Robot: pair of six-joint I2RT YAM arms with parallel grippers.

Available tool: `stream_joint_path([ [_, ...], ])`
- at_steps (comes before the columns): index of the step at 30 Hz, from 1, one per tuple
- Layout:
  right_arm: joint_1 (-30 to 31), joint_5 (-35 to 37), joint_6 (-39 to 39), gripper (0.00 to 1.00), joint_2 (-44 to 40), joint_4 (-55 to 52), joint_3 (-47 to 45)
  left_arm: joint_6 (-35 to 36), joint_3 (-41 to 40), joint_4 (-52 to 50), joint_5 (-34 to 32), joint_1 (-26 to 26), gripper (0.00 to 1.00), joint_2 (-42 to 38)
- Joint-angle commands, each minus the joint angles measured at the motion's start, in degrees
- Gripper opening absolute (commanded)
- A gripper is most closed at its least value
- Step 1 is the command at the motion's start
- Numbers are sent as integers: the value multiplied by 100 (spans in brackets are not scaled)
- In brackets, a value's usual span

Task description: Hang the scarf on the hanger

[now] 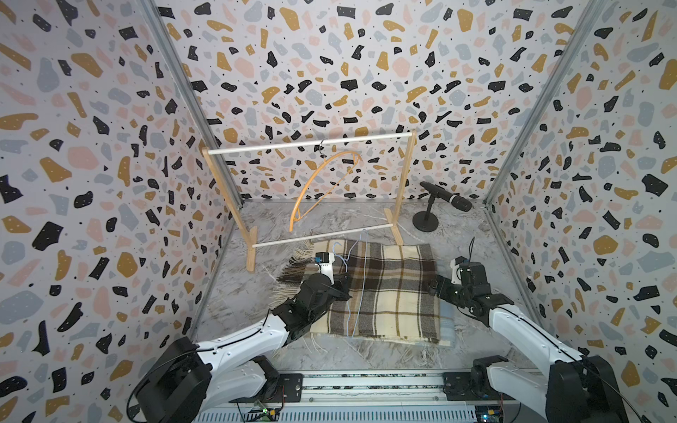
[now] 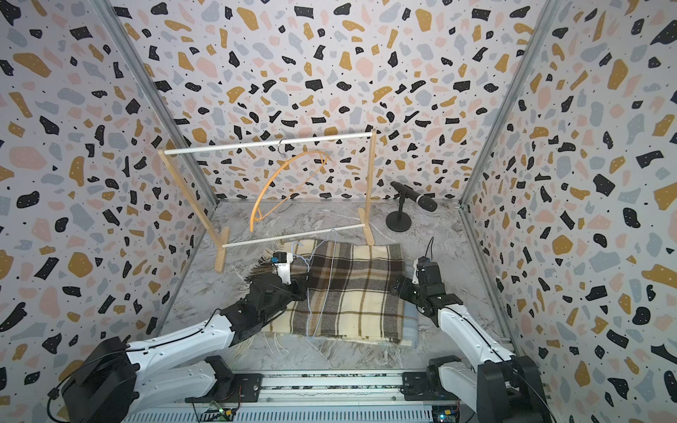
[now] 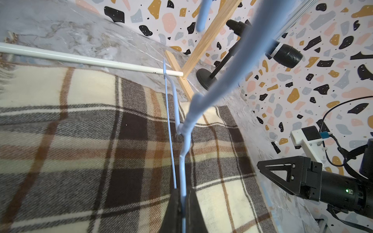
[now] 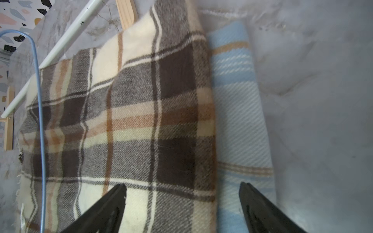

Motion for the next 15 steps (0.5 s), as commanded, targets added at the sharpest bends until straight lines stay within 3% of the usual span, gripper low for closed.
stream_joint_path([
  [1, -77, -568, 157, 90, 174, 383, -63, -60, 14, 396, -15, -36, 0, 188],
  [10, -159, -1417, 924, 83, 724, 1419, -330, -124, 6, 444, 14, -35, 0, 621],
  [15, -153, -2044, 1720, 69, 1007, 2418, -418, -126, 14, 476, -38, -37, 0, 728],
])
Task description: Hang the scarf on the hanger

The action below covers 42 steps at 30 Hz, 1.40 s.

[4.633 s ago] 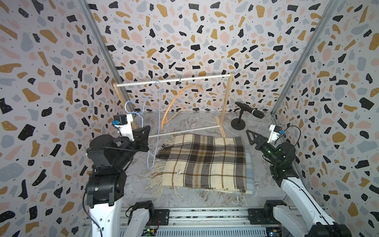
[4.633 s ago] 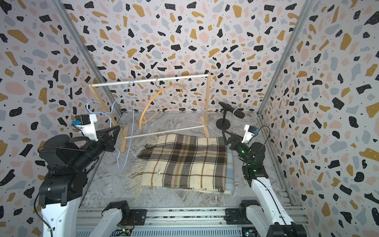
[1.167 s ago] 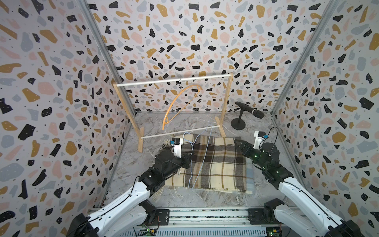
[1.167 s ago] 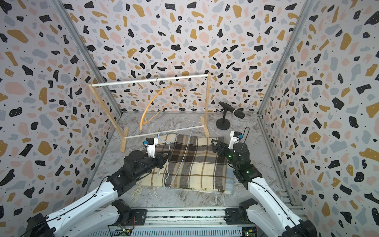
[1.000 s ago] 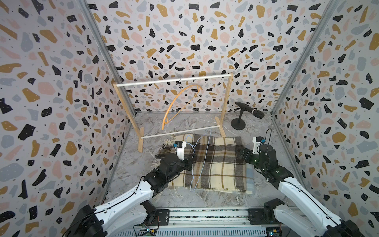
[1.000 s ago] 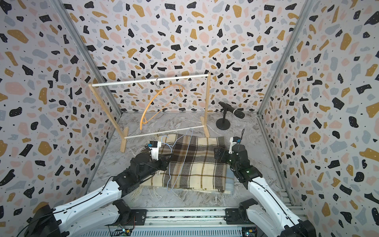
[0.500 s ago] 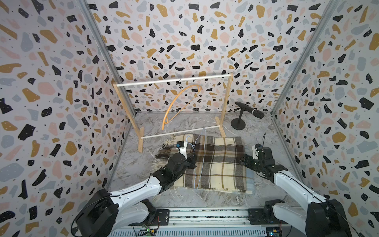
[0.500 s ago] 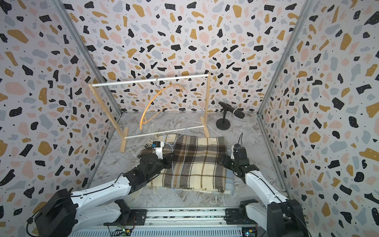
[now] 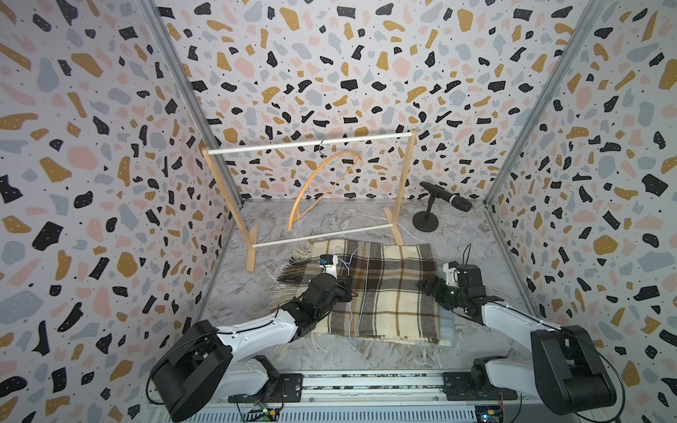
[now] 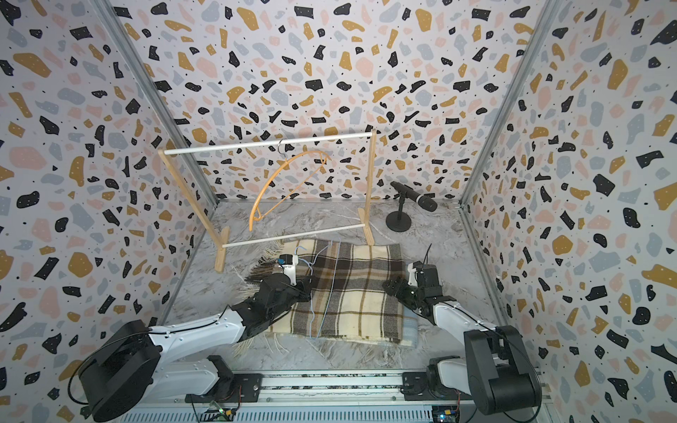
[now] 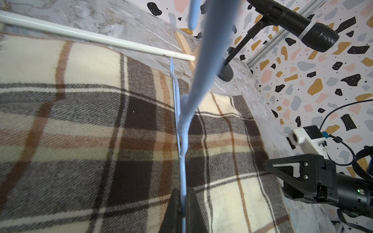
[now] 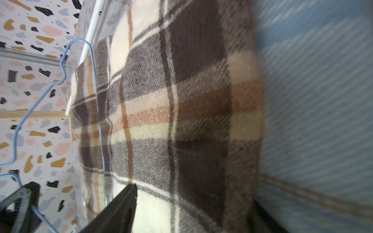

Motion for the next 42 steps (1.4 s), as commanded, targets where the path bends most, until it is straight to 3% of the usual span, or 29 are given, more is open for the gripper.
stream_joint_path([
  [1, -11, -662, 632, 65, 98, 778, 34, -37, 20, 200, -20, -33, 0, 100],
  [5, -16, -998, 844, 47, 224, 995, 155, -74, 80, 240, -10, -34, 0, 233],
  [11, 113, -1398, 1554, 9, 427, 1893, 137, -182, 126, 327, 71, -33, 0, 452],
  [14, 454, -1373, 2023, 1, 597, 2546, 159, -230, 152, 396, 144, -35, 0, 541],
  [22, 1959, -803, 3428, 0, 2188, 5178, 671, -248, 201, 412, 249, -44, 0, 576],
  [28, 2577, -501, 4005, 0, 3432, 6202, 1135, -247, 243, 409, 326, -55, 0, 544],
  [36, 3153, -306, 4016, 0, 3827, 5927, 1524, -216, 314, 515, 524, -63, 0, 582],
  [42, 3199, -412, 3590, 5, 3639, 5102, 1789, -130, 354, 399, 625, -65, 0, 448],
])
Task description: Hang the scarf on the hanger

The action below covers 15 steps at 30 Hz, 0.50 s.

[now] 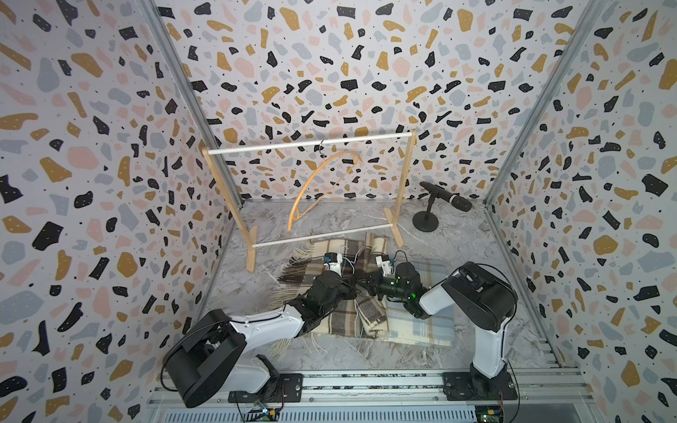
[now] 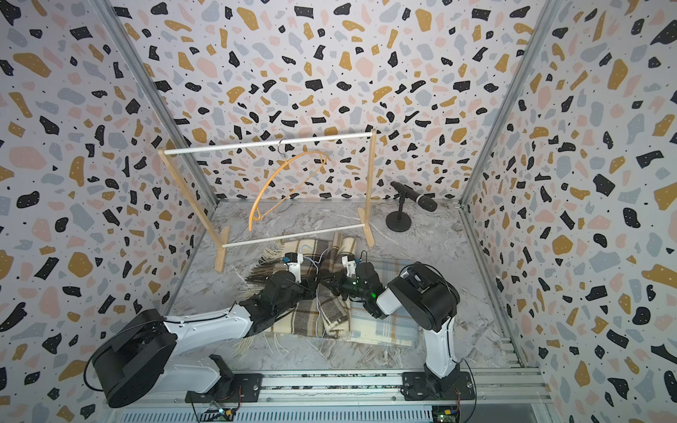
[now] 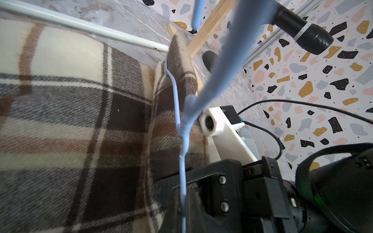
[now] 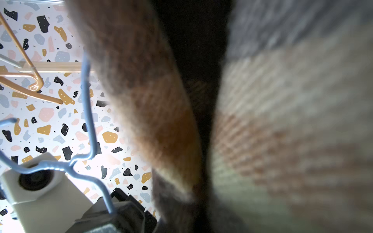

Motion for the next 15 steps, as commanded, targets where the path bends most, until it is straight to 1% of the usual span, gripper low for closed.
stream_joint_path([
  [1, 66, -227, -391, 7, -281, -734, 338, 134, 194, -38, 287, -64, 0, -82],
  [5, 110, -597, -1113, 17, -472, -1934, 796, 201, 204, -81, 346, -77, 0, -165],
  [10, 113, -935, -1777, 29, -660, -2790, 1060, 239, 250, -47, 520, -77, 0, -149],
  [12, 94, -939, -1999, 32, -812, -3058, 1058, 239, 265, -39, 529, -77, 0, -147],
  [15, -24, -649, -2437, 41, -1240, -3687, 926, 267, 240, -170, 414, -77, 0, -258],
])
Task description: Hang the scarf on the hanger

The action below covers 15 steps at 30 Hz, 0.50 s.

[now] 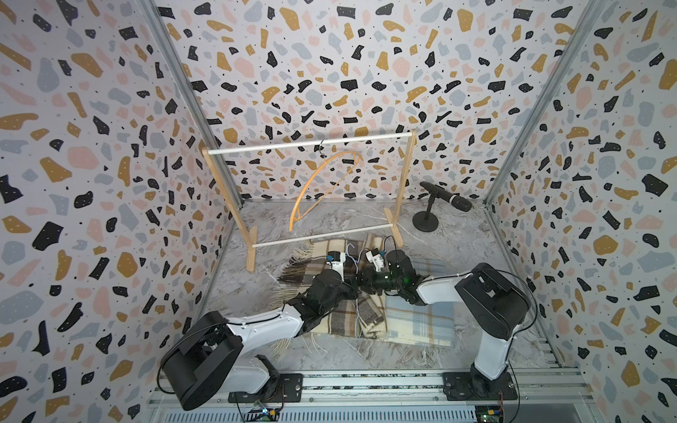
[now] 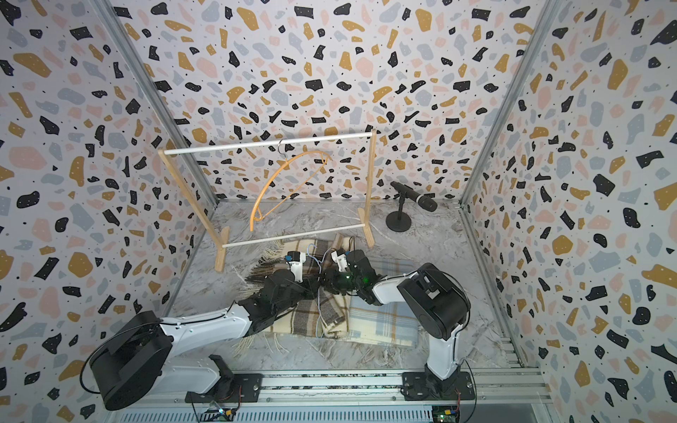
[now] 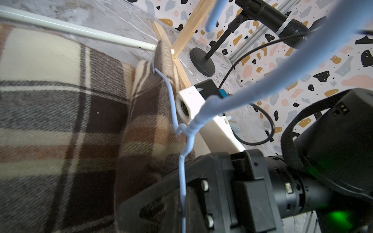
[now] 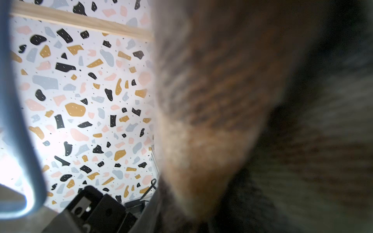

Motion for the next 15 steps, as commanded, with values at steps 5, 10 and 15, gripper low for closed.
stream_joint_path([
  [5, -311, 134, -1440, 55, -1277, -1963, 58, 185, 82, -273, -88, -49, 0, -348],
  [10, -474, 131, -1488, 58, -1564, -2197, 242, 204, 116, -322, -44, -47, 0, -335],
  [15, -574, 206, -1227, 58, -1452, -2060, 572, 198, 116, -322, -15, -48, 0, -296],
])
